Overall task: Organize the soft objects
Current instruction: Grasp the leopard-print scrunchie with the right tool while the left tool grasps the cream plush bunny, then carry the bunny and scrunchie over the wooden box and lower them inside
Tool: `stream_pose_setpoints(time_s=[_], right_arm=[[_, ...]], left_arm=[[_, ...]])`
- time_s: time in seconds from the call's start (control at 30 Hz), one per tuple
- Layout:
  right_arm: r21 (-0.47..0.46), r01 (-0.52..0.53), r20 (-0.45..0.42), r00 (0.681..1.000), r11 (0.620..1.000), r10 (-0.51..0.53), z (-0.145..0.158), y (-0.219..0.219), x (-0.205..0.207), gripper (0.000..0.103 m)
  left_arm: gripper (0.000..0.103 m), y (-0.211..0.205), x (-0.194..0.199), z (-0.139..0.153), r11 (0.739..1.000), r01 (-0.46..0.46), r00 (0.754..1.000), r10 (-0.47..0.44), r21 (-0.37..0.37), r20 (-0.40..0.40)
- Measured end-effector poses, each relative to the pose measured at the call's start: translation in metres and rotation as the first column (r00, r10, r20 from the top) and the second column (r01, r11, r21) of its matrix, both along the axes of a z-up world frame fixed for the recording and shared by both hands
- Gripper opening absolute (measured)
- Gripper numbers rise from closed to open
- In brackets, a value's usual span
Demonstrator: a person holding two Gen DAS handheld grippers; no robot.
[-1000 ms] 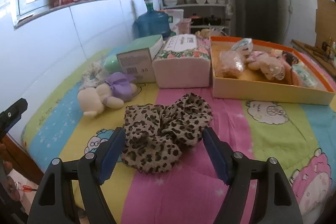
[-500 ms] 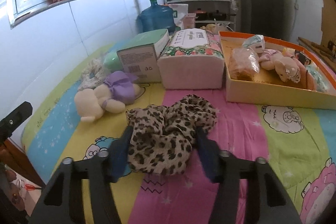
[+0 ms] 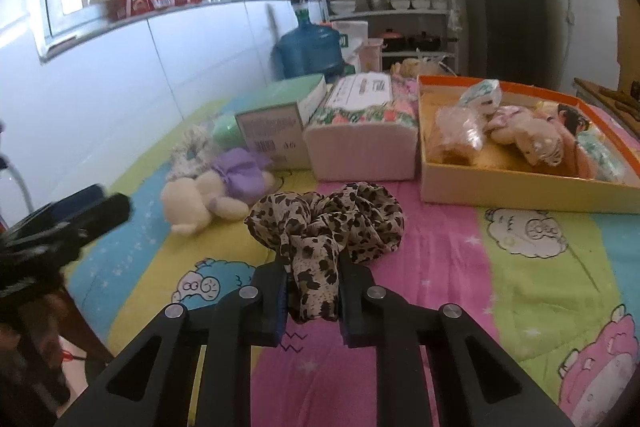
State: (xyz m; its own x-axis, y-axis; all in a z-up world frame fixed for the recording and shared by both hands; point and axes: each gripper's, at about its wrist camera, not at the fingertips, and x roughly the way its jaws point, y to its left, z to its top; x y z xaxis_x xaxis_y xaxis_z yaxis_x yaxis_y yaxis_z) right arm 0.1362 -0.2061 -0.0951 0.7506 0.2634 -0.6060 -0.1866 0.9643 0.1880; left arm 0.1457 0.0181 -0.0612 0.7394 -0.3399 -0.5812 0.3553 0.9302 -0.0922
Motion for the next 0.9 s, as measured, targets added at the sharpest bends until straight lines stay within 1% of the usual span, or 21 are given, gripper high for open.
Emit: stream_pose_setpoints(time_s=[0.1, 0.17, 0.23, 0.27, 0.33, 0.4, 0.47, 0.5, 0.53, 0.6, 0.63, 0.67, 0.73, 0.9], right_arm=[[0.014, 0.005, 0.008, 1.000, 1.000, -0.005, 0.004, -0.006, -0.005, 0.019], [0.021, 0.007, 0.012, 1.000, 1.000, -0.007, 0.006, -0.009, -0.007, 0.019], [0.027, 0.007, 0.012, 1.000, 1.000, -0.008, 0.007, -0.011, -0.008, 0.019], [0.030, 0.007, 0.012, 1.000, 1.000, -0.007, 0.008, -0.012, -0.009, 0.019], [0.032, 0.003, 0.014, 1.000, 0.999, -0.004, 0.009, -0.013, -0.010, 0.020], [0.033, -0.002, 0.015, 1.000, 0.999, 0.002, 0.009, -0.012, -0.011, 0.020], [0.035, -0.006, 0.014, 1.000, 0.999, 0.005, 0.010, -0.012, -0.012, 0.020], [0.036, -0.008, 0.014, 1.000, 0.999, 0.007, 0.010, -0.012, -0.012, 0.020], [0.035, -0.009, 0.015, 1.000, 0.999, 0.008, 0.010, -0.012, -0.013, 0.020], [0.035, -0.008, 0.014, 1.000, 0.999, 0.008, 0.009, -0.013, -0.013, 0.020], [0.036, -0.008, 0.013, 1.000, 0.999, 0.007, 0.009, -0.013, -0.013, 0.020], [0.039, -0.006, 0.012, 1.000, 0.999, 0.005, 0.009, -0.014, -0.013, 0.020], [0.042, -0.003, 0.010, 1.000, 0.999, 0.003, 0.009, -0.015, -0.013, 0.021], [0.050, -0.005, 0.005, 1.000, 0.999, 0.005, 0.007, -0.015, -0.013, 0.021]], left_arm=[[0.086, -0.004, 0.017, -0.001, 0.996, 0.091, 0.996, -0.090, 0.027, -0.030], [0.086, -0.011, 0.023, -0.004, 0.986, 0.147, 0.989, -0.145, 0.076, -0.030], [0.086, -0.023, 0.028, -0.006, 0.969, 0.196, 0.980, -0.196, 0.147, -0.019], [0.086, -0.029, 0.030, -0.008, 0.959, 0.212, 0.977, -0.213, 0.190, -0.014], [0.086, -0.038, 0.035, -0.011, 0.943, 0.209, 0.977, -0.213, 0.259, -0.010], [0.086, -0.045, 0.043, -0.015, 0.929, 0.221, 0.974, -0.224, 0.298, -0.024], [0.085, -0.052, 0.051, -0.021, 0.916, 0.252, 0.967, -0.246, 0.312, -0.060], [0.081, -0.056, 0.054, -0.024, 0.909, 0.267, 0.964, -0.256, 0.320, -0.077], [0.073, -0.059, 0.055, -0.027, 0.902, 0.278, 0.961, -0.263, 0.332, -0.089], [0.062, -0.066, 0.057, -0.035, 0.882, 0.294, 0.956, -0.272, 0.369, -0.111], [0.062, -0.069, 0.057, -0.040, 0.872, 0.295, 0.956, -0.270, 0.391, -0.117], [0.061, -0.067, 0.056, -0.040, 0.872, 0.290, 0.957, -0.272, 0.393, -0.102], [0.060, -0.065, 0.055, -0.040, 0.879, 0.290, 0.957, -0.272, 0.380, -0.101], [0.057, -0.056, 0.052, -0.038, 0.910, 0.266, 0.964, -0.248, 0.318, -0.098]])
